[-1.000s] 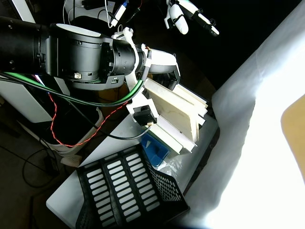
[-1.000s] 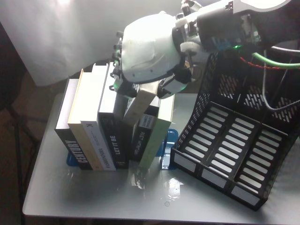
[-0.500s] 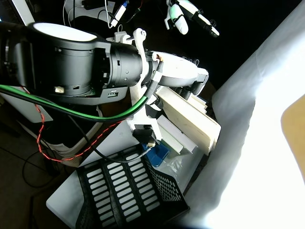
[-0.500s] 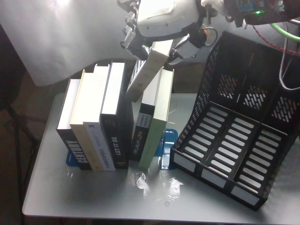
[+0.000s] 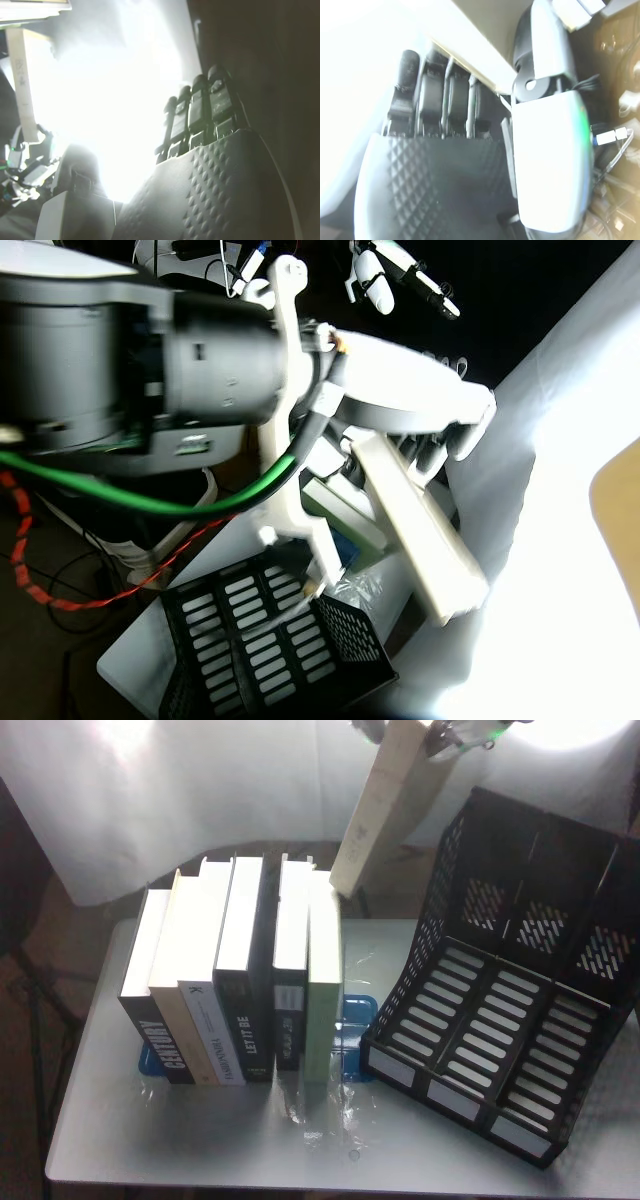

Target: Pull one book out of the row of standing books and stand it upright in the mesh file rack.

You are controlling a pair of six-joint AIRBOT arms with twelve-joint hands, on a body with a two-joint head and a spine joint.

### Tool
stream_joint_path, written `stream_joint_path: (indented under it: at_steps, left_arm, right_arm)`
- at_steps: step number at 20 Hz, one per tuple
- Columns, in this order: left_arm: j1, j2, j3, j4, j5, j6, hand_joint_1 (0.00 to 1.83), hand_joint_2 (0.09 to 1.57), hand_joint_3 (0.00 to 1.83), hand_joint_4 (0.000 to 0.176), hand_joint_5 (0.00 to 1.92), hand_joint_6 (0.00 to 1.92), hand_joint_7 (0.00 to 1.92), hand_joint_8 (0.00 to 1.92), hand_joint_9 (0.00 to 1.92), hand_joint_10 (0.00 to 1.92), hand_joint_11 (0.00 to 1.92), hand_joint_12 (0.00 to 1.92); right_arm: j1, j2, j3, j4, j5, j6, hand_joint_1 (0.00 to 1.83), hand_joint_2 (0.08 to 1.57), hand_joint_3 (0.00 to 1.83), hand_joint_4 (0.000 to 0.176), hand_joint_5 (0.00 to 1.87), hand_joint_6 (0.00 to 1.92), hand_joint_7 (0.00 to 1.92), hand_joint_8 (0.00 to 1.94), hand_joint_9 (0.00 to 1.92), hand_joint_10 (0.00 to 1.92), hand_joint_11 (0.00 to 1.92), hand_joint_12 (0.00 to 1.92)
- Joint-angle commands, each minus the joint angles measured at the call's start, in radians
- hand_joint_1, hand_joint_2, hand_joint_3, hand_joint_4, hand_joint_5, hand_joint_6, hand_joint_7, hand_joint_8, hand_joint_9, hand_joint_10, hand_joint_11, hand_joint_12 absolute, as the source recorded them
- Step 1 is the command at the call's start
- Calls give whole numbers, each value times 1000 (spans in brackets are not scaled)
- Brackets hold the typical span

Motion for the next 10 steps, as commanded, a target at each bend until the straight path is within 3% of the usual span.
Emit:
stream_joint_path:
  at_steps: [1, 2, 9, 10]
  left_arm:
    - [-3, 14, 9, -26, -118, -5, 145, 1316, 6, 6, 0, 0, 0, 0, 0, 0, 0, 0]
    - [-5, 14, 9, -25, -116, -5, 123, 1308, 2, 18, 0, 0, 0, 0, 0, 0, 0, 0]
    - [-6, 15, 7, -21, -112, -5, 127, 1309, 0, 10, 0, 0, 0, 0, 0, 0, 0, 0]
    - [-8, 15, 7, -19, -110, -5, 123, 1305, 0, 8, 0, 0, 0, 0, 0, 0, 0, 0]
  right_arm:
    - [27, 20, -10, 39, -26, -2, 1229, 1187, 0, 0, 897, 953, 838, 1493, 739, 1803, 498, 1921]
    - [33, 34, -21, 6, -27, 26, 1231, 1184, 0, 0, 882, 979, 862, 1455, 749, 1791, 493, 1921]
    - [55, 103, -57, -79, -27, 115, 1231, 1195, 0, 0, 873, 980, 829, 1511, 748, 1878, 607, 1921]
    - [60, 117, -66, -101, -27, 134, 1201, 1191, 0, 0, 900, 1052, 796, 1425, 609, 1688, 297, 1921]
